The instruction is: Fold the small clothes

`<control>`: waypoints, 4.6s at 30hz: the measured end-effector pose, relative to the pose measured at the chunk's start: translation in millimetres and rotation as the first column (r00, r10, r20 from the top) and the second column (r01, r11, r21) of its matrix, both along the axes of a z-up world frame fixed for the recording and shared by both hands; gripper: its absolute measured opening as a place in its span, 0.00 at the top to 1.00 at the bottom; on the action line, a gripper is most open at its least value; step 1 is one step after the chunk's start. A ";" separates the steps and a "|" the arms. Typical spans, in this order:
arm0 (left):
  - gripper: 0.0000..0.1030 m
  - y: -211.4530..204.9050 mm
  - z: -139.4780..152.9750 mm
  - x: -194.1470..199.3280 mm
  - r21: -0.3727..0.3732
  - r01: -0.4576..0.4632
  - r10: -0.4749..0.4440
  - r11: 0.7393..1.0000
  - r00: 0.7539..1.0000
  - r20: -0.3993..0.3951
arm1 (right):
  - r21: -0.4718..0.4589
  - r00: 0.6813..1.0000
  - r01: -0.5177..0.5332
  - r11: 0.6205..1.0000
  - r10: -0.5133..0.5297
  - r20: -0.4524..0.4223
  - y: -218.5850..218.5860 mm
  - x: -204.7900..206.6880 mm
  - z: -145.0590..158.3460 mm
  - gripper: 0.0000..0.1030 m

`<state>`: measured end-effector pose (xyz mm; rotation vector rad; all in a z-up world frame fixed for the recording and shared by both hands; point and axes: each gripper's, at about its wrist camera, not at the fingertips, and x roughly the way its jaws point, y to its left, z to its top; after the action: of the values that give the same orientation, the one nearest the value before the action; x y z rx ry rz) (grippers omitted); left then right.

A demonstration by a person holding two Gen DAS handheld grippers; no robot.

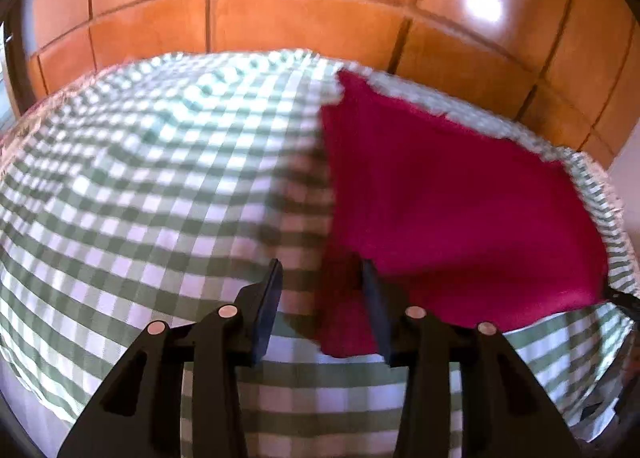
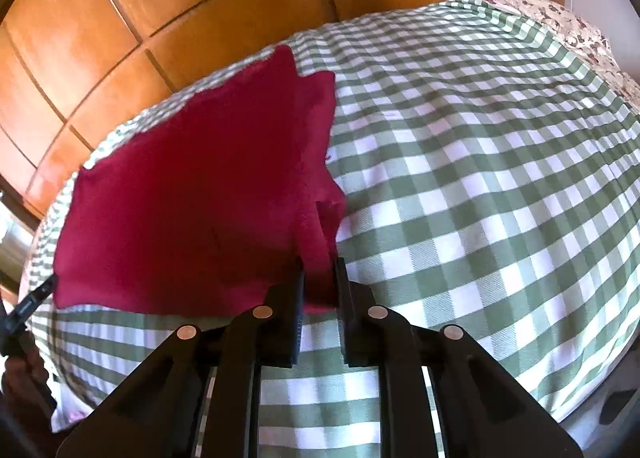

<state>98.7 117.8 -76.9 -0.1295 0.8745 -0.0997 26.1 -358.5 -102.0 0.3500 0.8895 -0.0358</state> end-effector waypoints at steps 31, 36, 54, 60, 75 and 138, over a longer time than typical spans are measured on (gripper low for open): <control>0.48 -110.7 19.5 -11.0 0.087 0.225 -0.230 0.970 0.972 0.054 | -0.033 0.988 -0.081 0.996 0.084 0.128 38.5 -1.6 46.4 0.46; 0.48 -95.5 19.7 -5.0 0.097 0.171 -0.177 0.981 0.983 0.055 | 0.058 0.992 0.071 0.996 -0.077 0.100 -15.7 15.0 38.5 0.34; 0.46 -71.7 7.4 3.8 0.094 0.091 -0.094 0.991 0.995 0.020 | 0.410 0.999 0.014 0.912 -0.034 0.042 -41.2 38.1 -6.0 0.27; 0.48 -40.6 7.2 14.0 -0.039 0.056 -0.056 0.998 0.998 -0.010 | 0.378 1.000 -0.022 0.925 0.016 0.017 -22.2 50.9 -4.5 0.63; 0.66 26.7 -7.6 24.4 -0.416 0.034 -0.072 0.909 0.994 -0.077 | 0.172 0.907 -0.385 0.907 0.337 0.255 136.7 76.2 124.4 0.75; 0.62 1.9 60.8 16.2 -0.112 0.080 -0.073 0.990 0.995 0.068 | -0.067 0.847 -0.502 0.862 0.506 0.165 222.9 75.4 75.8 0.52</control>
<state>114.9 119.7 -16.0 -0.1991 0.8107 -0.2251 101.6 -135.6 -26.2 0.0865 0.7794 0.4698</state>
